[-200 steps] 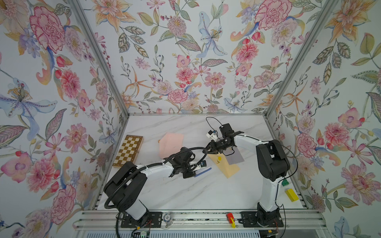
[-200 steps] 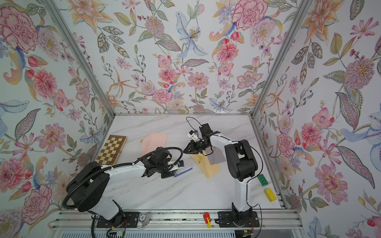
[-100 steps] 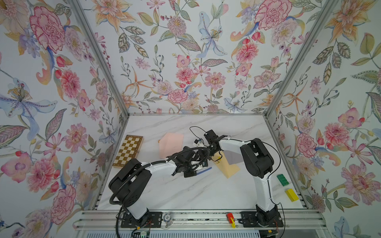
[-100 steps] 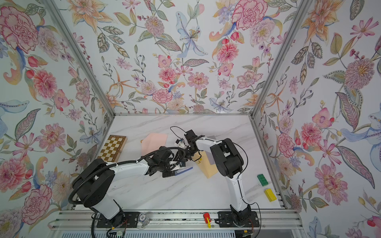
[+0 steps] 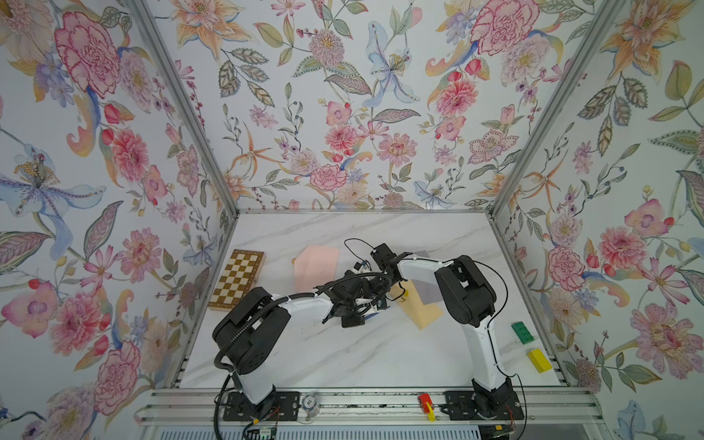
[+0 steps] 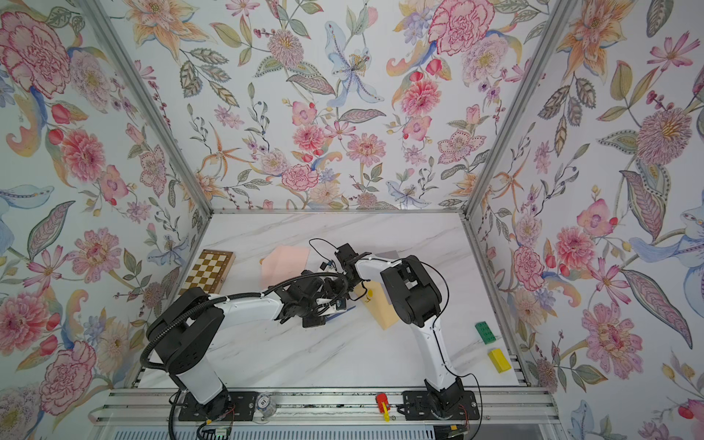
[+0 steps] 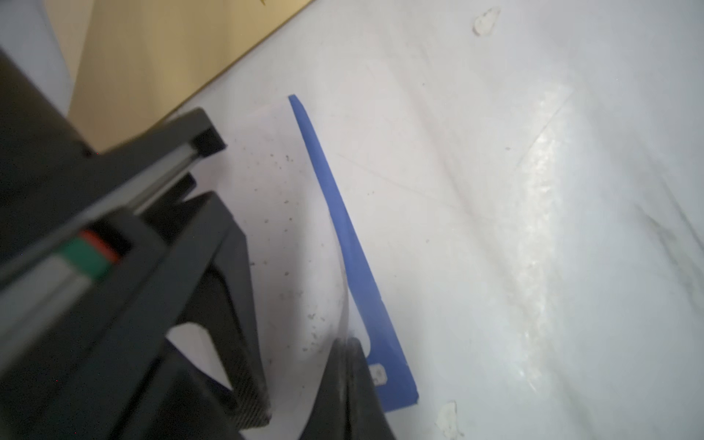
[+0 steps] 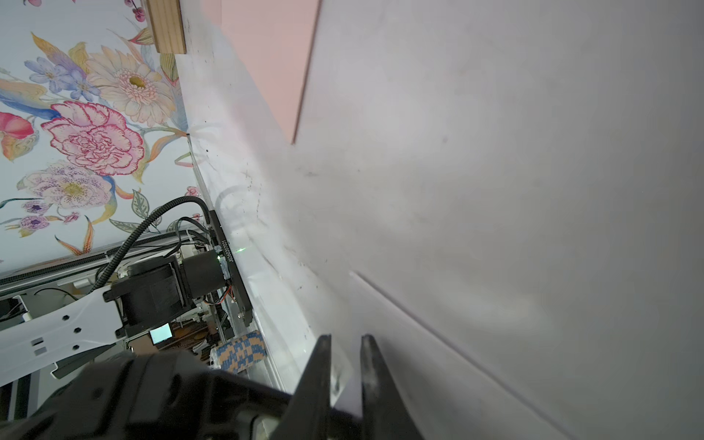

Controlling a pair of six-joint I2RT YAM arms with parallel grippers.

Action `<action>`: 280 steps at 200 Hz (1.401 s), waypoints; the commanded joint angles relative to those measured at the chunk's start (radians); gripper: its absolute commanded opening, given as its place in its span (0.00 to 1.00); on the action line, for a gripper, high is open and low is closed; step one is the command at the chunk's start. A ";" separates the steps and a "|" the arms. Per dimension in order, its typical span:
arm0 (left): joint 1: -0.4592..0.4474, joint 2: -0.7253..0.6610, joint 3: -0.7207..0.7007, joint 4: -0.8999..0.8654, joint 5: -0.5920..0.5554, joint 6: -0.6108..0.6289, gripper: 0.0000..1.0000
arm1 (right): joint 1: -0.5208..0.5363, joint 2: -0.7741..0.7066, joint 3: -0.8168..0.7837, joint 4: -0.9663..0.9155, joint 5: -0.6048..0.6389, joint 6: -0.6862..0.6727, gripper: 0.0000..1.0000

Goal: Fold the letter paper in half and place it into the envelope
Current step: Fold the letter paper at the center of the board.

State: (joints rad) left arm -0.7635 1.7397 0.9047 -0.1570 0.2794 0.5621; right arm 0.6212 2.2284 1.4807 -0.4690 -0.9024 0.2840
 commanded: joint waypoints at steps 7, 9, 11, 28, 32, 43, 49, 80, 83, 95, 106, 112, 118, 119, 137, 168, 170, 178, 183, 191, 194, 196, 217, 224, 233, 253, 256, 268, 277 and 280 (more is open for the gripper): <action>-0.011 0.014 0.013 -0.035 -0.020 0.010 0.00 | 0.006 0.013 0.017 -0.018 0.022 0.004 0.18; -0.011 0.012 0.013 -0.034 -0.020 0.009 0.00 | 0.006 0.013 0.017 -0.018 0.023 0.004 0.18; -0.011 0.012 0.013 -0.033 -0.021 0.009 0.00 | 0.006 0.013 0.015 -0.021 0.024 0.004 0.18; -0.011 0.012 0.013 -0.033 -0.021 0.006 0.00 | -0.002 0.009 0.006 -0.019 0.043 0.004 0.18; -0.011 0.014 0.013 -0.033 -0.022 0.005 0.00 | -0.006 0.006 0.003 -0.020 0.047 0.002 0.18; -0.011 0.015 0.013 -0.035 -0.022 0.003 0.00 | -0.016 -0.001 -0.005 -0.020 0.059 0.003 0.18; -0.011 0.017 0.014 -0.035 -0.023 0.002 0.00 | -0.023 -0.005 -0.010 -0.019 0.063 0.001 0.18; -0.011 0.024 0.019 -0.042 -0.022 -0.003 0.00 | -0.060 -0.031 -0.039 -0.025 0.088 -0.008 0.18; -0.011 0.023 0.019 -0.042 -0.022 -0.002 0.00 | -0.063 -0.034 -0.041 -0.025 0.090 -0.009 0.18; -0.011 0.023 0.019 -0.042 -0.022 -0.004 0.00 | -0.079 -0.042 -0.050 -0.035 0.100 -0.018 0.18; -0.011 0.023 0.019 -0.043 -0.022 -0.004 0.00 | -0.092 -0.047 -0.054 -0.046 0.113 -0.027 0.19; -0.012 0.023 0.019 -0.043 -0.022 -0.005 0.00 | -0.099 -0.049 -0.059 -0.050 0.118 -0.032 0.19; -0.012 0.022 0.019 -0.042 -0.022 -0.005 0.00 | -0.107 -0.052 -0.065 -0.051 0.119 -0.035 0.19; -0.012 0.022 0.019 -0.043 -0.022 -0.005 0.00 | -0.109 -0.052 -0.065 -0.051 0.119 -0.035 0.19; -0.011 0.024 0.019 -0.044 -0.022 -0.005 0.00 | -0.128 -0.064 -0.084 -0.054 0.129 -0.044 0.19; -0.011 0.020 0.016 -0.044 -0.021 -0.011 0.00 | -0.167 -0.089 -0.119 -0.054 0.165 -0.048 0.19; -0.011 0.020 0.016 -0.044 -0.021 -0.011 0.00 | -0.169 -0.090 -0.121 -0.054 0.169 -0.048 0.19; -0.012 0.017 0.013 -0.043 -0.020 -0.013 0.00 | -0.180 -0.096 -0.127 -0.053 0.184 -0.048 0.19; -0.011 0.015 0.013 -0.042 -0.020 -0.015 0.00 | -0.186 -0.100 -0.130 -0.053 0.192 -0.049 0.19; -0.011 0.014 0.010 -0.042 -0.019 -0.016 0.00 | -0.195 -0.107 -0.134 -0.052 0.204 -0.051 0.20; -0.011 0.013 0.009 -0.042 -0.019 -0.017 0.00 | -0.198 -0.109 -0.134 -0.052 0.208 -0.052 0.20; -0.011 0.012 0.008 -0.042 -0.019 -0.017 0.00 | -0.199 -0.110 -0.134 -0.052 0.211 -0.052 0.20; -0.011 0.006 0.000 -0.040 -0.036 -0.024 0.00 | -0.219 -0.124 -0.134 -0.052 0.249 -0.045 0.20; -0.011 0.005 -0.003 -0.041 -0.041 -0.028 0.00 | -0.226 -0.127 -0.133 -0.052 0.261 -0.042 0.20; -0.012 0.001 -0.006 -0.040 -0.042 -0.031 0.00 | -0.234 -0.131 -0.132 -0.050 0.271 -0.038 0.20; -0.013 -0.011 -0.016 -0.032 -0.042 -0.032 0.00 | -0.243 -0.132 -0.127 -0.053 0.285 -0.032 0.21; -0.013 -0.012 -0.018 -0.032 -0.042 -0.033 0.00 | -0.245 -0.133 -0.126 -0.053 0.287 -0.031 0.21; -0.013 -0.017 -0.021 -0.029 -0.044 -0.034 0.00 | -0.248 -0.134 -0.127 -0.051 0.297 -0.029 0.21; -0.013 -0.017 -0.022 -0.029 -0.043 -0.033 0.00 | -0.251 -0.138 -0.128 -0.052 0.304 -0.028 0.21; -0.013 -0.018 -0.023 -0.029 -0.043 -0.033 0.00 | -0.252 -0.140 -0.128 -0.051 0.305 -0.029 0.21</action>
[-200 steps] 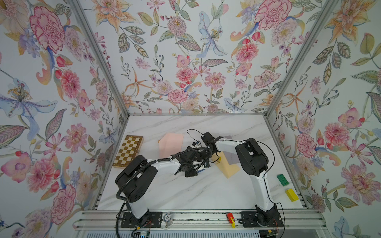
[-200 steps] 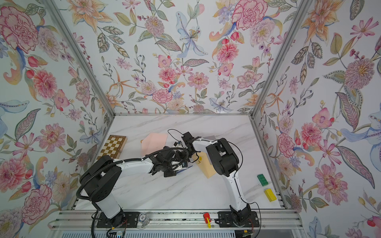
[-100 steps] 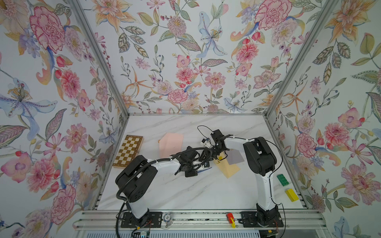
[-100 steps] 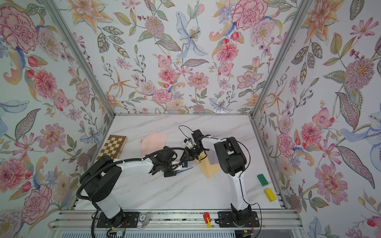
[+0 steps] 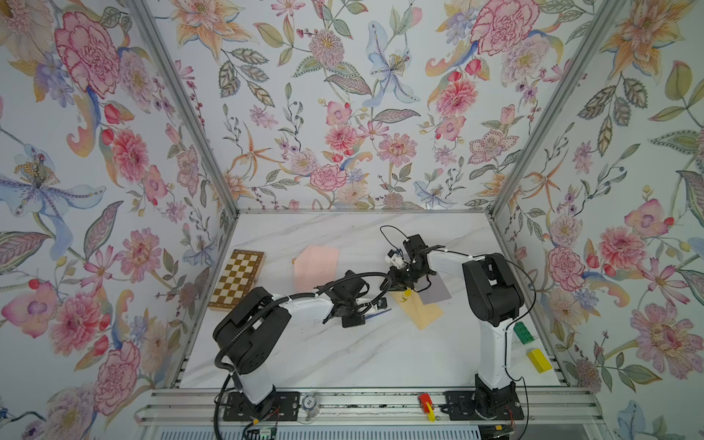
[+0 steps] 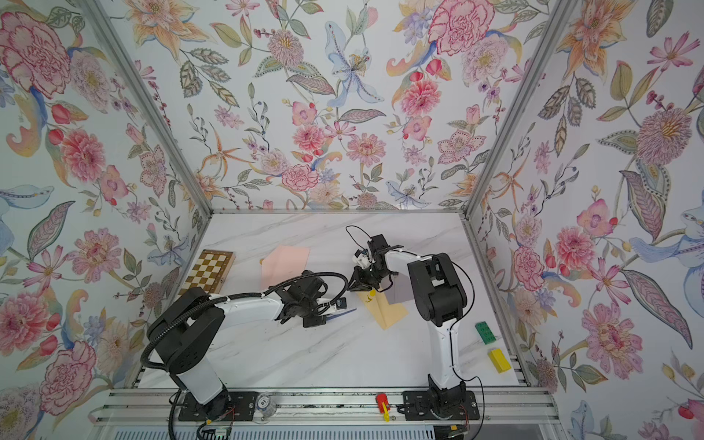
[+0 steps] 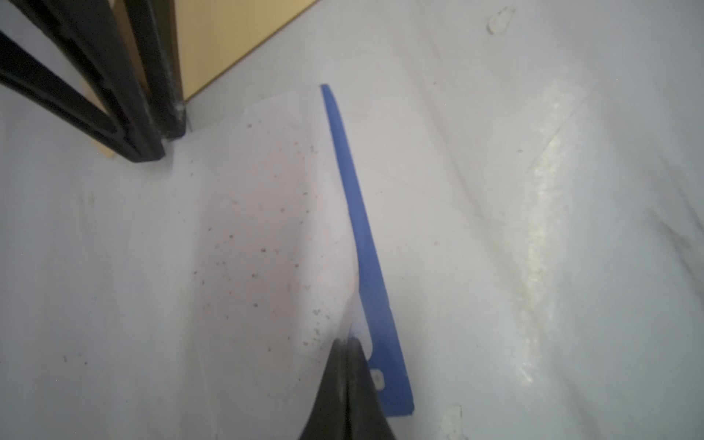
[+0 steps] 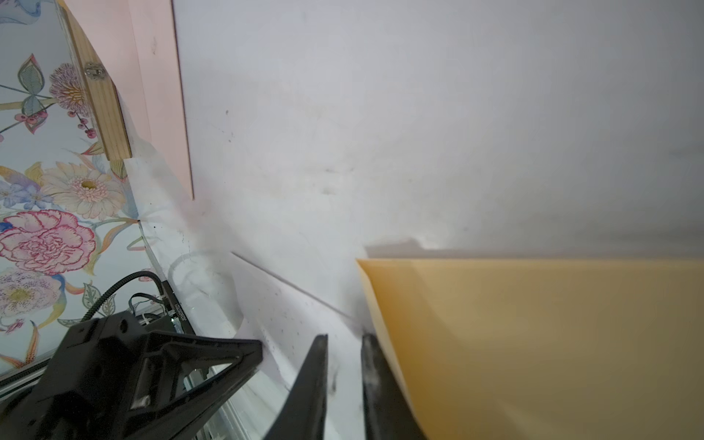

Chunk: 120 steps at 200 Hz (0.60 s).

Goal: Fold the letter paper in half and place it into the envelope
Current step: Fold the letter paper at the center of the board.

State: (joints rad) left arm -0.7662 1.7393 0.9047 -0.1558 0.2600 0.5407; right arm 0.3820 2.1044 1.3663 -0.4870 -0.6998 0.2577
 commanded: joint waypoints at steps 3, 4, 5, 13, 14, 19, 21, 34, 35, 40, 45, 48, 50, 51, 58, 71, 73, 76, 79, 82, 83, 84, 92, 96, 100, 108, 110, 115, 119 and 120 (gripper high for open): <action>-0.010 -0.018 -0.023 -0.030 -0.024 -0.012 0.00 | -0.014 -0.019 -0.015 -0.034 0.103 -0.002 0.21; -0.010 -0.017 -0.023 -0.030 -0.024 -0.012 0.00 | -0.014 -0.018 -0.016 -0.034 0.103 -0.002 0.21; -0.011 -0.017 -0.023 -0.030 -0.024 -0.012 0.00 | -0.015 -0.019 -0.015 -0.033 0.103 -0.001 0.21; -0.009 -0.016 -0.021 -0.030 -0.024 -0.012 0.00 | -0.016 -0.025 -0.018 -0.033 0.103 0.001 0.21; -0.010 -0.015 -0.021 -0.031 -0.024 -0.012 0.00 | -0.016 -0.026 -0.018 -0.033 0.101 0.001 0.21; -0.010 -0.015 -0.021 -0.030 -0.026 -0.013 0.00 | -0.017 -0.032 -0.020 -0.032 0.089 0.002 0.22; -0.011 -0.016 -0.021 -0.030 -0.026 -0.014 0.00 | -0.018 -0.034 -0.020 -0.032 0.084 0.001 0.22; -0.010 -0.021 -0.025 -0.024 -0.024 -0.015 0.00 | -0.018 -0.057 -0.026 -0.019 0.046 0.002 0.22; -0.010 -0.022 -0.025 -0.022 -0.024 -0.015 0.00 | -0.018 -0.059 -0.026 -0.019 0.045 0.003 0.23; -0.011 -0.027 -0.028 -0.018 -0.022 -0.014 0.00 | -0.017 -0.068 -0.027 -0.019 0.038 0.006 0.23; -0.011 -0.033 -0.034 -0.012 -0.021 -0.015 0.00 | -0.016 -0.078 -0.028 -0.017 0.024 0.006 0.24; -0.010 -0.036 -0.035 -0.010 -0.020 -0.015 0.00 | -0.016 -0.086 -0.031 -0.012 0.015 0.005 0.24; -0.010 -0.038 -0.037 -0.008 -0.019 -0.016 0.00 | -0.015 -0.090 -0.032 -0.012 0.008 0.005 0.24; -0.010 -0.041 -0.038 -0.007 -0.020 -0.016 0.00 | -0.015 -0.091 -0.032 -0.010 0.006 0.005 0.24; -0.011 -0.049 -0.045 0.001 -0.022 -0.018 0.00 | -0.013 -0.109 -0.040 -0.005 -0.008 0.012 0.25; -0.010 -0.066 -0.057 0.015 -0.023 -0.021 0.00 | -0.003 -0.138 -0.061 0.004 -0.015 0.026 0.27; -0.010 -0.068 -0.060 0.017 -0.022 -0.022 0.00 | -0.001 -0.144 -0.064 0.007 -0.015 0.026 0.27; -0.010 -0.071 -0.063 0.020 -0.022 -0.023 0.00 | 0.002 -0.151 -0.069 0.008 -0.015 0.029 0.28; -0.010 -0.075 -0.065 0.023 -0.023 -0.023 0.00 | 0.004 -0.157 -0.076 0.010 -0.015 0.032 0.28; -0.010 -0.078 -0.068 0.026 -0.022 -0.023 0.00 | 0.007 -0.163 -0.082 0.012 -0.015 0.034 0.28; -0.010 -0.080 -0.068 0.026 -0.021 -0.024 0.00 | 0.008 -0.165 -0.085 0.012 -0.015 0.035 0.28; -0.011 -0.080 -0.068 0.027 -0.021 -0.024 0.00 | 0.009 -0.167 -0.087 0.013 -0.015 0.037 0.28; -0.010 -0.089 -0.074 0.032 -0.019 -0.027 0.00 | 0.016 -0.180 -0.102 0.015 -0.010 0.044 0.29; -0.008 -0.094 -0.076 0.034 -0.017 -0.028 0.00 | 0.020 -0.185 -0.111 0.017 -0.006 0.050 0.30; -0.010 -0.098 -0.078 0.038 -0.016 -0.029 0.00 | 0.024 -0.190 -0.122 0.022 -0.003 0.055 0.30; -0.008 -0.108 -0.086 0.047 -0.013 -0.031 0.00 | 0.031 -0.200 -0.145 0.035 0.003 0.070 0.30; -0.008 -0.111 -0.087 0.049 -0.011 -0.031 0.00 | 0.033 -0.202 -0.150 0.041 0.003 0.075 0.30; -0.007 -0.116 -0.092 0.055 -0.009 -0.032 0.00 | 0.038 -0.208 -0.169 0.057 0.003 0.087 0.30; -0.008 -0.122 -0.096 0.059 -0.009 -0.033 0.00 | 0.042 -0.212 -0.182 0.070 0.002 0.096 0.30; -0.007 -0.123 -0.097 0.061 -0.009 -0.034 0.00 | 0.042 -0.213 -0.186 0.074 0.002 0.099 0.30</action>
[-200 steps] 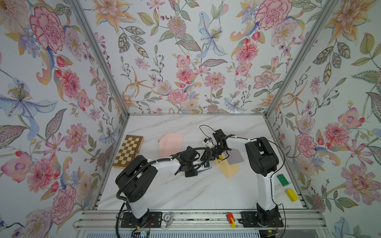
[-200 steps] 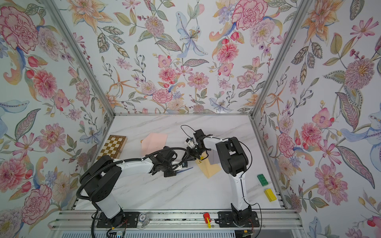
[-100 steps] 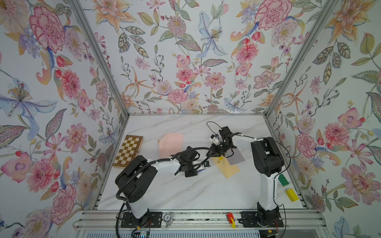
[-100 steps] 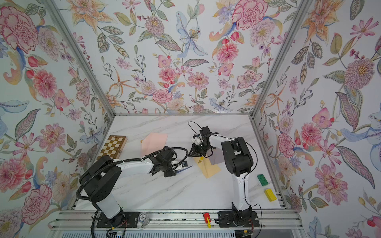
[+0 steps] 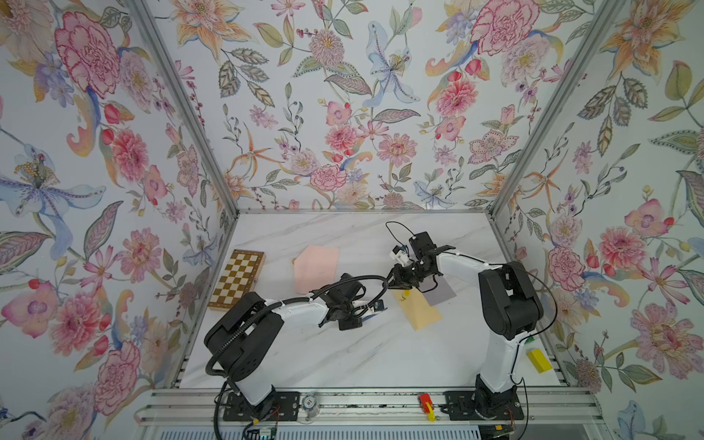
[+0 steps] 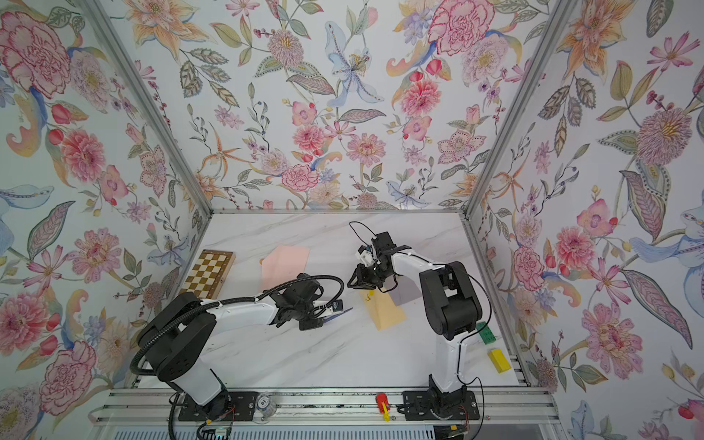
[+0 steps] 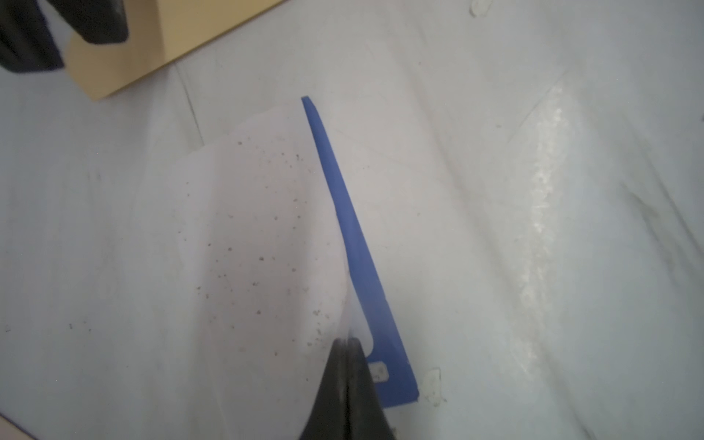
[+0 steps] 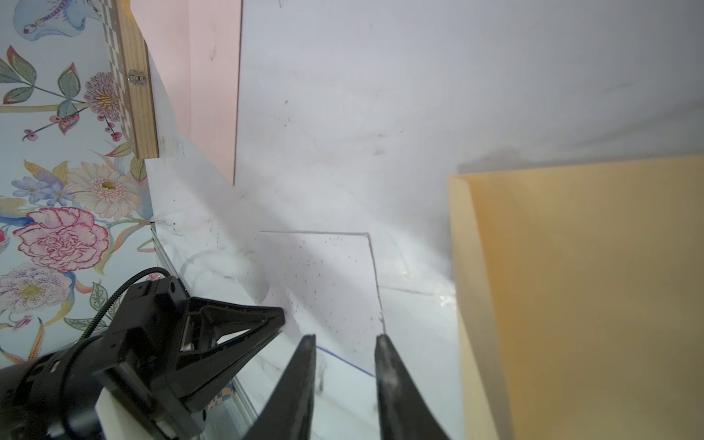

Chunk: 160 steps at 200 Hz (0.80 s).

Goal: Fold the letter paper in half and place it into the envelope
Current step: Fold the letter paper at the center of the board.

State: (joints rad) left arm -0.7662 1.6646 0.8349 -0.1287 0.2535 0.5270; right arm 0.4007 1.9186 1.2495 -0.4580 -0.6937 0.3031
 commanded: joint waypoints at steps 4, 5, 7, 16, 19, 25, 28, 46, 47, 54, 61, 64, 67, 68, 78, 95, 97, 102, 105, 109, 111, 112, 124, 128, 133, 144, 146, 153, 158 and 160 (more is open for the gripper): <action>-0.007 -0.052 -0.031 0.038 0.002 -0.021 0.00 | 0.028 -0.031 -0.081 0.056 -0.004 0.060 0.30; -0.006 -0.054 -0.032 0.040 0.003 -0.022 0.00 | 0.029 -0.031 -0.086 0.058 -0.004 0.063 0.30; -0.006 -0.057 -0.034 0.042 0.005 -0.022 0.00 | 0.031 -0.033 -0.091 0.064 -0.003 0.066 0.30; -0.002 -0.066 -0.041 0.049 0.004 -0.029 0.00 | 0.039 -0.037 -0.115 0.077 0.001 0.080 0.31; 0.000 -0.069 -0.042 0.049 0.006 -0.030 0.00 | 0.042 -0.037 -0.121 0.082 0.004 0.085 0.30; 0.002 -0.072 -0.045 0.051 0.009 -0.032 0.00 | 0.049 -0.040 -0.135 0.092 0.008 0.095 0.30; 0.004 -0.074 -0.045 0.051 0.011 -0.033 0.00 | 0.053 -0.041 -0.141 0.096 0.008 0.100 0.30; 0.007 -0.079 -0.046 0.058 0.013 -0.033 0.00 | 0.074 -0.052 -0.185 0.150 0.010 0.139 0.32; 0.006 -0.079 -0.046 0.059 0.013 -0.032 0.00 | 0.074 -0.053 -0.187 0.153 0.010 0.142 0.32; 0.008 -0.077 -0.046 0.057 0.011 -0.031 0.00 | 0.081 -0.058 -0.202 0.170 0.016 0.158 0.33; 0.008 -0.073 -0.044 0.056 0.008 -0.030 0.00 | 0.087 -0.065 -0.217 0.185 0.025 0.173 0.34; 0.007 -0.070 -0.043 0.055 0.007 -0.030 0.00 | 0.088 -0.067 -0.222 0.191 0.029 0.178 0.35; 0.007 -0.067 -0.042 0.053 0.006 -0.030 0.00 | 0.088 -0.068 -0.228 0.196 0.031 0.184 0.35; 0.008 -0.067 -0.042 0.052 0.005 -0.029 0.00 | 0.089 -0.069 -0.229 0.198 0.032 0.186 0.35; 0.008 -0.053 -0.036 0.044 0.000 -0.030 0.00 | 0.089 -0.078 -0.245 0.219 0.030 0.203 0.36; 0.008 -0.037 -0.024 0.033 -0.003 -0.030 0.00 | 0.087 -0.093 -0.261 0.224 0.035 0.212 0.38; 0.007 -0.036 -0.024 0.030 -0.003 -0.031 0.00 | 0.087 -0.095 -0.261 0.224 0.034 0.212 0.38; 0.007 -0.034 -0.022 0.029 -0.002 -0.032 0.00 | 0.086 -0.101 -0.264 0.224 0.033 0.212 0.39; 0.007 -0.033 -0.020 0.028 -0.003 -0.032 0.00 | 0.086 -0.104 -0.266 0.225 0.034 0.212 0.39; 0.006 -0.032 -0.020 0.030 -0.002 -0.032 0.00 | 0.084 -0.109 -0.268 0.226 0.034 0.214 0.39; 0.007 -0.032 -0.020 0.029 -0.003 -0.032 0.00 | 0.083 -0.112 -0.268 0.225 0.034 0.214 0.39; 0.007 -0.032 -0.020 0.029 -0.003 -0.032 0.00 | 0.082 -0.113 -0.269 0.224 0.034 0.215 0.39; 0.006 -0.033 -0.022 0.028 -0.006 -0.032 0.00 | 0.075 -0.127 -0.274 0.224 0.031 0.214 0.40; 0.006 -0.034 -0.022 0.029 -0.007 -0.032 0.00 | 0.072 -0.133 -0.276 0.224 0.029 0.214 0.40; 0.007 -0.034 -0.022 0.029 -0.008 -0.032 0.00 | 0.069 -0.139 -0.278 0.225 0.029 0.215 0.40; 0.007 -0.034 -0.022 0.026 -0.011 -0.034 0.00 | 0.061 -0.153 -0.280 0.221 0.029 0.217 0.40; 0.007 -0.034 -0.022 0.024 -0.013 -0.033 0.00 | 0.060 -0.156 -0.280 0.220 0.029 0.216 0.41; 0.007 -0.034 -0.020 0.023 -0.013 -0.035 0.00 | 0.057 -0.163 -0.281 0.218 0.027 0.218 0.41; 0.006 -0.032 -0.020 0.023 -0.013 -0.037 0.00 | 0.055 -0.167 -0.283 0.216 0.022 0.218 0.41; 0.006 -0.033 -0.020 0.023 -0.013 -0.036 0.00 | 0.055 -0.168 -0.283 0.215 0.021 0.218 0.41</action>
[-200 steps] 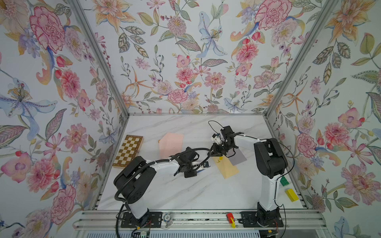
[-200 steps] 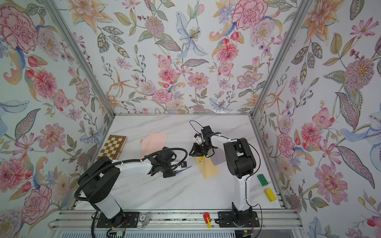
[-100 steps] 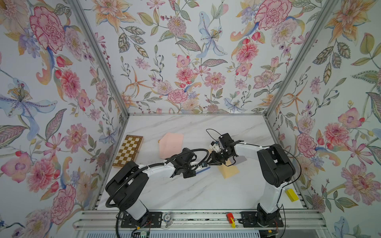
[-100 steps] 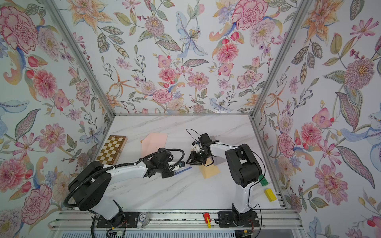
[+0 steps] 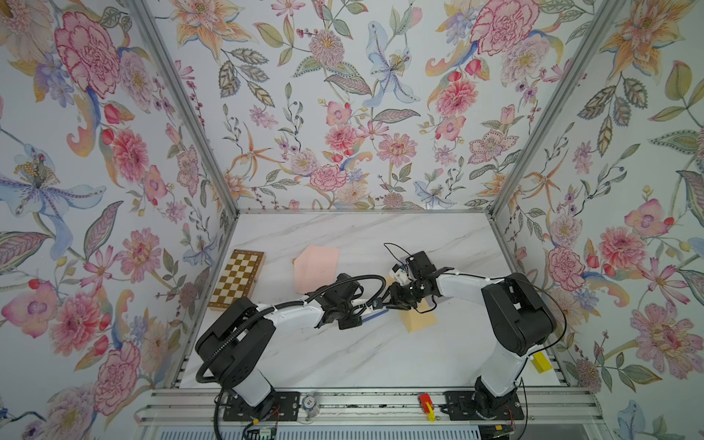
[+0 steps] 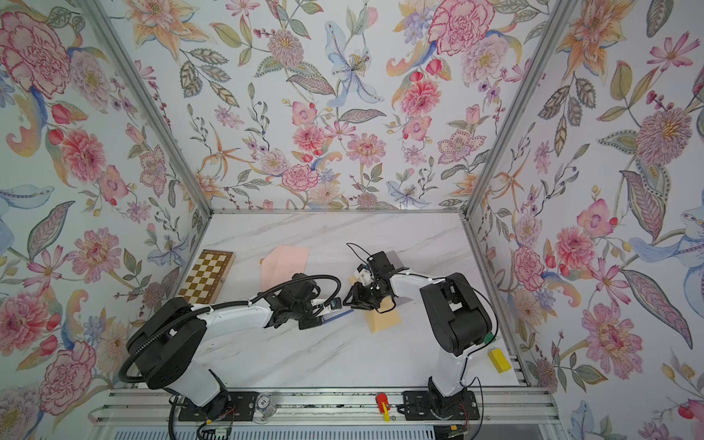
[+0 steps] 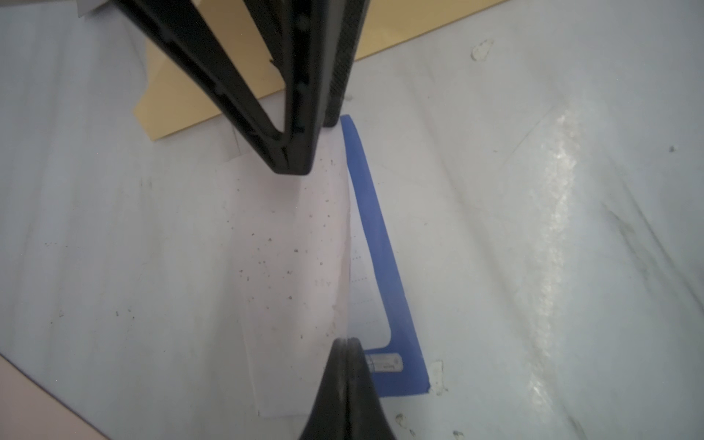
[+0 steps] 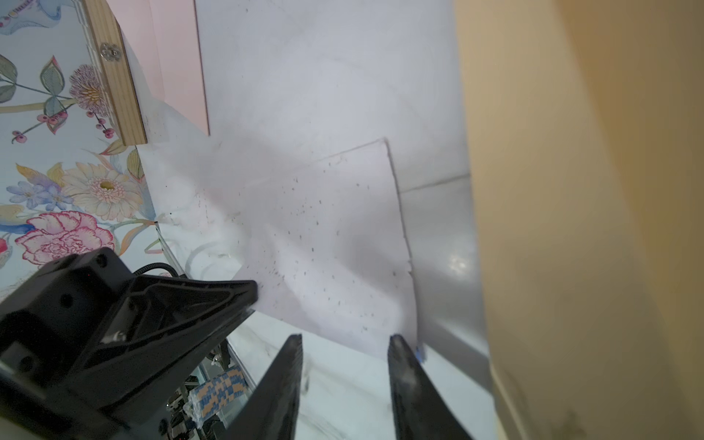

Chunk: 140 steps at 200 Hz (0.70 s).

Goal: Fold the letter paper in half and place it into the envelope
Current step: Fold the letter paper at the center of the board, then pick up the letter paper from the center of the board.

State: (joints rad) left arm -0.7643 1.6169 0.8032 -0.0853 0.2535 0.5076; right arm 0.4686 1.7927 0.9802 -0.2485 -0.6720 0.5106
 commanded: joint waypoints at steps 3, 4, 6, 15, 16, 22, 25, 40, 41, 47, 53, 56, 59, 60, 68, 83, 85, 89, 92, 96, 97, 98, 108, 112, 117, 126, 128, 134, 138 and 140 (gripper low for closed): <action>0.005 0.015 0.011 -0.021 -0.013 -0.017 0.00 | -0.013 -0.044 -0.013 0.003 -0.002 0.009 0.41; 0.005 0.014 0.011 -0.021 -0.013 -0.018 0.00 | -0.013 -0.044 -0.012 0.002 -0.004 0.008 0.41; 0.005 0.015 0.011 -0.021 -0.014 -0.019 0.00 | -0.013 -0.045 -0.012 0.000 -0.006 0.008 0.42; 0.004 0.014 0.010 -0.018 -0.016 -0.021 0.00 | -0.012 -0.048 -0.015 -0.004 -0.012 0.008 0.42; 0.005 0.014 0.010 -0.018 -0.016 -0.020 0.00 | -0.012 -0.048 -0.015 -0.005 -0.011 0.008 0.42; 0.005 0.011 0.008 -0.013 -0.019 -0.023 0.00 | -0.012 -0.051 -0.017 -0.005 -0.014 0.008 0.42; 0.005 0.010 0.006 -0.011 -0.020 -0.024 0.00 | -0.010 -0.052 -0.020 -0.005 -0.014 0.009 0.42; 0.005 -0.002 -0.006 0.008 -0.037 -0.035 0.00 | -0.007 -0.060 -0.035 -0.005 -0.004 0.016 0.44; 0.005 -0.004 -0.007 0.009 -0.039 -0.037 0.00 | -0.006 -0.060 -0.035 -0.005 -0.003 0.017 0.44; 0.006 -0.012 -0.015 0.019 -0.049 -0.043 0.00 | -0.005 -0.064 -0.040 -0.005 0.007 0.023 0.44; 0.005 -0.021 -0.022 0.029 -0.059 -0.049 0.00 | -0.004 -0.065 -0.044 -0.005 0.009 0.029 0.45; 0.006 -0.026 -0.028 0.034 -0.064 -0.051 0.00 | -0.003 -0.065 -0.046 -0.003 0.009 0.032 0.45; 0.005 -0.032 -0.033 0.040 -0.070 -0.054 0.00 | -0.001 -0.065 -0.048 -0.002 0.009 0.036 0.46; 0.005 -0.035 -0.035 0.042 -0.072 -0.055 0.00 | -0.001 -0.065 -0.048 -0.001 0.009 0.037 0.46; 0.006 -0.044 -0.049 0.059 -0.086 -0.064 0.00 | 0.003 -0.065 -0.050 0.006 0.008 0.045 0.46; 0.008 -0.094 -0.073 0.083 -0.098 -0.073 0.00 | 0.008 -0.060 -0.056 0.029 -0.008 0.062 0.47; 0.008 -0.098 -0.076 0.084 -0.097 -0.073 0.00 | 0.008 -0.058 -0.056 0.033 -0.010 0.066 0.47; 0.009 -0.104 -0.081 0.088 -0.096 -0.075 0.00 | 0.010 -0.055 -0.057 0.045 -0.016 0.072 0.47; 0.009 -0.108 -0.083 0.093 -0.096 -0.076 0.00 | 0.010 -0.053 -0.059 0.053 -0.020 0.078 0.47; 0.009 -0.114 -0.089 0.097 -0.096 -0.076 0.00 | 0.011 -0.049 -0.060 0.065 -0.027 0.087 0.47; 0.009 -0.115 -0.089 0.098 -0.097 -0.077 0.00 | 0.011 -0.048 -0.060 0.069 -0.030 0.088 0.47; 0.010 -0.117 -0.090 0.099 -0.097 -0.078 0.00 | 0.011 -0.047 -0.061 0.070 -0.032 0.089 0.47; 0.010 -0.123 -0.096 0.107 -0.094 -0.078 0.00 | 0.015 -0.035 -0.063 0.100 -0.051 0.107 0.47; 0.011 -0.124 -0.096 0.108 -0.095 -0.079 0.00 | 0.017 -0.030 -0.064 0.112 -0.055 0.114 0.47; 0.011 -0.123 -0.096 0.108 -0.096 -0.080 0.00 | 0.019 -0.026 -0.063 0.124 -0.060 0.123 0.47; 0.011 -0.119 -0.093 0.104 -0.094 -0.078 0.00 | 0.023 -0.018 -0.064 0.149 -0.068 0.138 0.47; 0.011 -0.118 -0.093 0.105 -0.092 -0.077 0.00 | 0.024 -0.017 -0.064 0.154 -0.069 0.140 0.47; 0.011 -0.114 -0.091 0.102 -0.090 -0.076 0.00 | 0.026 -0.014 -0.063 0.167 -0.073 0.148 0.47; 0.011 -0.112 -0.088 0.102 -0.089 -0.076 0.00 | 0.027 -0.012 -0.063 0.173 -0.075 0.152 0.47; 0.011 -0.111 -0.088 0.100 -0.089 -0.076 0.00 | 0.027 -0.011 -0.063 0.175 -0.075 0.154 0.47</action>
State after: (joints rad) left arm -0.7593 1.5078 0.7204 0.0048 0.1749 0.4446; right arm 0.4843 1.7580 0.9272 -0.1520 -0.7128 0.6140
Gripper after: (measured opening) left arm 0.049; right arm 0.473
